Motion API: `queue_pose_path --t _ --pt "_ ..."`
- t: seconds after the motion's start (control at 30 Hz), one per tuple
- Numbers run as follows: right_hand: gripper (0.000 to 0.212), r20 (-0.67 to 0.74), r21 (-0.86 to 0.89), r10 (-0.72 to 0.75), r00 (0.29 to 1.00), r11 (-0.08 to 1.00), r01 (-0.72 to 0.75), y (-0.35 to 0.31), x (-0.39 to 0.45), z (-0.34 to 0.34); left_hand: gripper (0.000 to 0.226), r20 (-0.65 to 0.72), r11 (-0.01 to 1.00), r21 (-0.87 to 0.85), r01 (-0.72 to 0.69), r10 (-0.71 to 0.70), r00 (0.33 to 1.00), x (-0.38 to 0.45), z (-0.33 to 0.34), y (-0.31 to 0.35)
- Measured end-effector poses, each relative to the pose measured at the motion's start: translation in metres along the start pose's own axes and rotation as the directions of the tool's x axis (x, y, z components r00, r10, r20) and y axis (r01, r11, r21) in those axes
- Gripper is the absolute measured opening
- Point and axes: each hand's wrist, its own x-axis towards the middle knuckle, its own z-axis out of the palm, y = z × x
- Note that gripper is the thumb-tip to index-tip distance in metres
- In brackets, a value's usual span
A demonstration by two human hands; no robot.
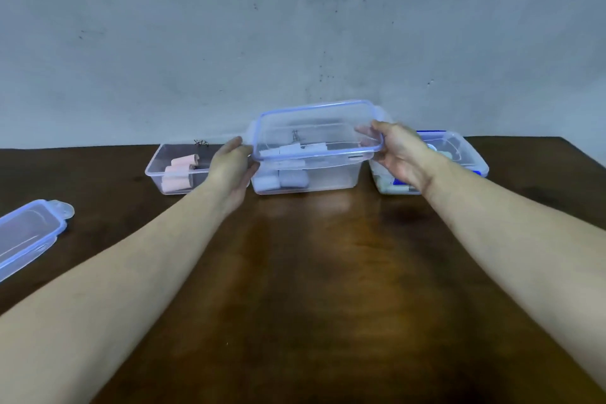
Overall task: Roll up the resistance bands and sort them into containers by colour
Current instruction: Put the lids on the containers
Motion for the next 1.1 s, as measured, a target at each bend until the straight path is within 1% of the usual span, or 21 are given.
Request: queue_pose_path --t 0.07,0.2,0.27,0.33,0.5,0.6,0.67,0.77,0.9,1.0,1.1 --pt "0.015 -0.055 0.012 -0.018 0.998 1.0 0.018 0.0 0.008 0.0 0.049 -0.02 1.0 0.009 -0.021 0.022 1.0 0.005 0.008 -0.002" --pt "0.006 -0.091 -0.019 -0.01 0.996 1.0 0.008 0.003 0.018 0.004 0.046 -0.047 0.994 0.085 -0.064 0.068 0.997 0.007 0.016 0.001" --pt "0.005 -0.096 -0.014 -0.007 0.995 1.0 0.006 0.005 0.021 0.008 0.047 -0.059 0.994 0.092 -0.063 0.068 0.996 0.007 0.016 0.002" --pt "0.005 -0.099 -0.052 -0.002 0.995 0.999 -0.003 0.007 0.025 0.012 0.049 -0.059 0.994 0.099 -0.049 0.055 0.997 0.011 0.013 0.001" --pt "0.016 -0.094 -0.09 0.032 0.995 0.995 -0.041 0.009 0.031 0.022 0.052 -0.061 0.987 0.16 -0.025 0.035 0.998 0.015 0.004 -0.004" --pt "0.024 -0.098 -0.128 0.037 0.994 0.99 -0.049 0.009 0.031 0.019 0.053 -0.063 0.986 0.164 -0.02 0.03 0.998 0.011 0.006 -0.005" --pt "0.023 -0.094 -0.146 0.043 0.995 0.988 -0.056 0.01 0.03 0.014 0.051 -0.063 0.986 0.167 -0.027 0.038 0.997 0.005 0.01 -0.008" --pt "0.016 -0.081 -0.187 0.039 0.996 0.981 -0.054 0.012 0.019 0.005 0.051 -0.062 0.979 0.196 -0.058 0.071 0.996 -0.003 0.011 -0.015" --pt "0.019 -0.087 -0.239 0.008 0.996 0.971 -0.028 0.022 0.012 -0.009 0.049 -0.055 0.979 0.182 -0.089 0.1 0.993 -0.017 0.01 -0.023" --pt "0.026 -0.1 -0.289 -0.003 0.995 0.957 -0.026 0.025 0.007 -0.014 0.047 -0.064 0.978 0.173 -0.116 0.128 0.99 -0.026 0.006 -0.03" --pt "0.026 -0.095 -0.303 -0.013 0.995 0.953 -0.016 0.026 0.004 -0.013 0.047 -0.086 0.976 0.184 -0.117 0.134 0.987 -0.029 0.005 -0.034"
